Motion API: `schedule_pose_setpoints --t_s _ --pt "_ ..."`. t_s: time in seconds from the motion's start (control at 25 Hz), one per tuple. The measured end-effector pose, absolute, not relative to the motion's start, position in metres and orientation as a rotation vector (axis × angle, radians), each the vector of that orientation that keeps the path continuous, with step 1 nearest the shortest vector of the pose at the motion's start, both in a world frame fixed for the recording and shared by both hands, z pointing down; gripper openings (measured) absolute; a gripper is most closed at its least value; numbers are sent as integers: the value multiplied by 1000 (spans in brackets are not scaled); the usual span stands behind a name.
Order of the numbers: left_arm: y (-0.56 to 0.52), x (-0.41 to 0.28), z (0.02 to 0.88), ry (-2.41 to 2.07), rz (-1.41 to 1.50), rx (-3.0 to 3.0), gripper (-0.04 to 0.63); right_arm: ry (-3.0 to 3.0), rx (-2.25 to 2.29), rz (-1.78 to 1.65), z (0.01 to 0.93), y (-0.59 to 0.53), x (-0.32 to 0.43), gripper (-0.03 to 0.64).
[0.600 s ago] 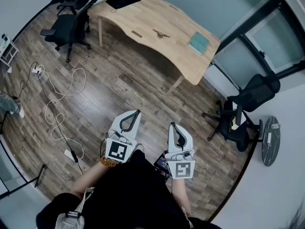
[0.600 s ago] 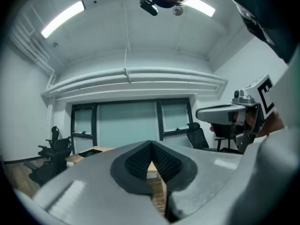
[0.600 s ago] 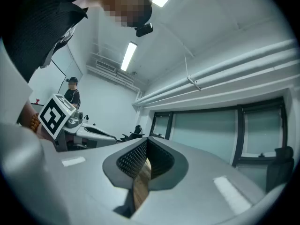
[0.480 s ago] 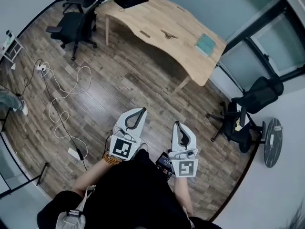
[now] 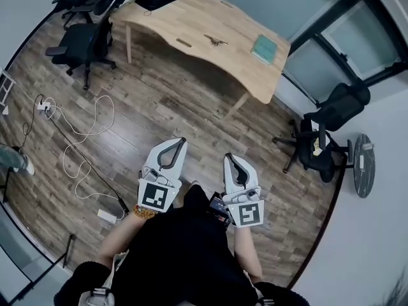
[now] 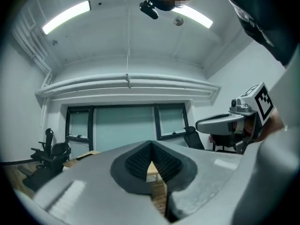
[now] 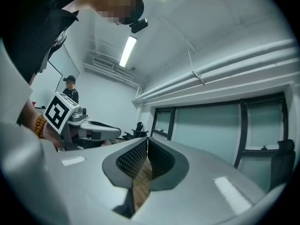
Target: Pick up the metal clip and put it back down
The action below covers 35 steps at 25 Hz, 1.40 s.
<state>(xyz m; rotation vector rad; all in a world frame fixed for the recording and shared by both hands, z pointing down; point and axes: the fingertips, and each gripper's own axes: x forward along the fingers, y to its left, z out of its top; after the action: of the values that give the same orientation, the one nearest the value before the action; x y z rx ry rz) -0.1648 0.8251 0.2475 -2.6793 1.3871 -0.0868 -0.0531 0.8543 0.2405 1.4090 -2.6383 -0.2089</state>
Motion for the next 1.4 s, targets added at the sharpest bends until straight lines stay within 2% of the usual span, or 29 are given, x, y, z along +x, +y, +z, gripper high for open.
schedule_pose_setpoints --t_s 0.32,0.96,1.4 --pt "768 -163 258 1337 -122 -2722 1 -2651 1412 -161 247 790 -64 25" --pt "572 -110 275 1347 -296 -2681 1 -2654 1449 -159 267 567 26 23" --pt "446 -122 304 1394 -265 -2757 1 -2585 1440 -131 293 442 26 23"
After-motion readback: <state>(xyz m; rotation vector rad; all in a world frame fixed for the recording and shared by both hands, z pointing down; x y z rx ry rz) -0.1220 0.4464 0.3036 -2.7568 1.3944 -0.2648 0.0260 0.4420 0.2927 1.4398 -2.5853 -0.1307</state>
